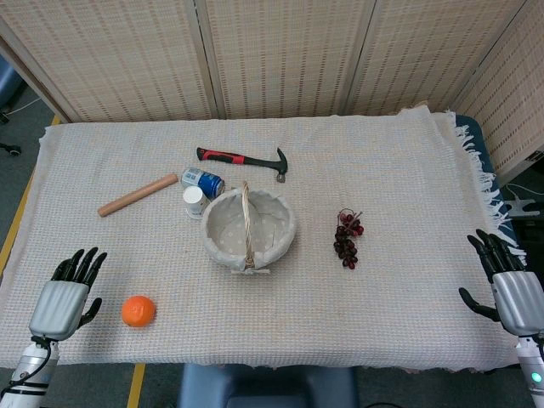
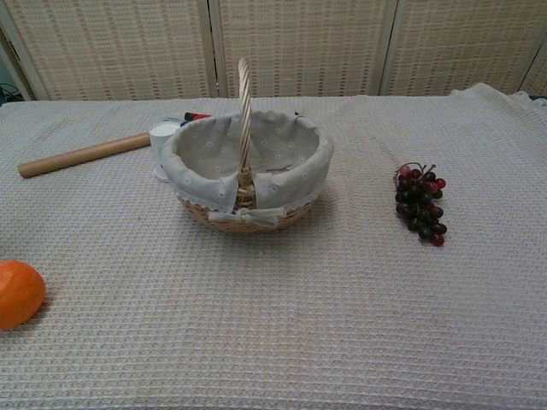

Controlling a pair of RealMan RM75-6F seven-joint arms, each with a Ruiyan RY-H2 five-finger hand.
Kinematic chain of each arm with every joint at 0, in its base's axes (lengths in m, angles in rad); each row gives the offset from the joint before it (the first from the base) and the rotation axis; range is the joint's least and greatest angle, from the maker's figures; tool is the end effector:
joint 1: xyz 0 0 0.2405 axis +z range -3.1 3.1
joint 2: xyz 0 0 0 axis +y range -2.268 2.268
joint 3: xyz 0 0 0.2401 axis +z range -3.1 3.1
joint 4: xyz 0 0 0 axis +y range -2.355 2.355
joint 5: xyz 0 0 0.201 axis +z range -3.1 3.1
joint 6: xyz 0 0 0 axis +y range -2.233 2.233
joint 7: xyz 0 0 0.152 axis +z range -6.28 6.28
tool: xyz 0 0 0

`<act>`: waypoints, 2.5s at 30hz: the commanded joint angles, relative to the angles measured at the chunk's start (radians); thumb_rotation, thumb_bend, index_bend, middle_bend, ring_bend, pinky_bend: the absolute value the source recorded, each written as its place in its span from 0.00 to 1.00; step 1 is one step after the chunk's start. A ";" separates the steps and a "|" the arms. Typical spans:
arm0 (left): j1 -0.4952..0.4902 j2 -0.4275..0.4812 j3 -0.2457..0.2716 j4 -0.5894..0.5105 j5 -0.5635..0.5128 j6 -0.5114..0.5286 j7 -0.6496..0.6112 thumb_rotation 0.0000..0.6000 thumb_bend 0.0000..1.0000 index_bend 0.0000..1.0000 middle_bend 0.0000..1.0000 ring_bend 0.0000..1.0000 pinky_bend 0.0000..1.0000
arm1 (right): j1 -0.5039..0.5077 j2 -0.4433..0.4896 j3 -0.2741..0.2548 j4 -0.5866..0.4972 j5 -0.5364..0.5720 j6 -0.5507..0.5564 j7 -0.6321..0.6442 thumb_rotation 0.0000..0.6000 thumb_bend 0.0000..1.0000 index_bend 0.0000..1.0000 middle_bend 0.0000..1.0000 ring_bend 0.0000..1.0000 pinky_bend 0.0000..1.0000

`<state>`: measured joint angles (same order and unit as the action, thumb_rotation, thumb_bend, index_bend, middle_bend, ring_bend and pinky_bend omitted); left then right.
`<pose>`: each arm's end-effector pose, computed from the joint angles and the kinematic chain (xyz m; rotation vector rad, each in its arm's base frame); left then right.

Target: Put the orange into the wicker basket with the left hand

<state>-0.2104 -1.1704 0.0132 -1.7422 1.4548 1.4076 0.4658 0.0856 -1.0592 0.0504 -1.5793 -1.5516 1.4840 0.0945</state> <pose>-0.2531 0.2033 0.1164 -1.6187 -0.7022 -0.6834 -0.2963 -0.1880 0.1787 1.4237 -0.8841 0.9348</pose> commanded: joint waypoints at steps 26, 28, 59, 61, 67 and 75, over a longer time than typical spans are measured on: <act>0.054 0.036 0.088 -0.085 0.135 -0.026 -0.044 1.00 0.35 0.00 0.00 0.00 0.16 | 0.000 -0.004 -0.004 -0.001 -0.004 0.000 -0.011 1.00 0.19 0.00 0.00 0.00 0.24; 0.052 0.008 0.085 -0.066 0.138 -0.033 -0.033 1.00 0.35 0.00 0.00 0.00 0.16 | 0.001 -0.003 -0.004 -0.002 -0.004 -0.001 -0.012 1.00 0.19 0.00 0.00 0.00 0.24; 0.030 -0.155 0.079 0.090 0.060 -0.155 -0.068 1.00 0.35 0.00 0.00 0.00 0.15 | 0.001 -0.003 -0.005 -0.001 -0.005 0.000 -0.009 1.00 0.19 0.00 0.00 0.00 0.24; 0.027 -0.160 0.078 0.091 0.057 -0.160 -0.066 1.00 0.35 0.00 0.00 0.00 0.15 | 0.001 -0.003 -0.006 -0.001 -0.006 0.001 -0.008 1.00 0.19 0.00 0.00 0.00 0.24; 0.012 -0.206 0.067 0.127 0.039 -0.188 -0.058 1.00 0.35 0.00 0.00 0.00 0.15 | 0.000 -0.002 -0.008 -0.001 -0.009 0.001 -0.007 1.00 0.19 0.00 0.00 0.00 0.24; -0.004 -0.270 0.036 0.204 0.011 -0.195 -0.059 1.00 0.35 0.00 0.00 0.01 0.15 | 0.001 -0.002 -0.008 0.001 -0.009 0.001 -0.006 1.00 0.19 0.00 0.00 0.00 0.24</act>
<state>-0.2114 -1.4322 0.0546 -1.5472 1.4692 1.2102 0.4081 0.0868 -1.0609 0.0424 -1.5780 -1.5611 1.4847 0.0888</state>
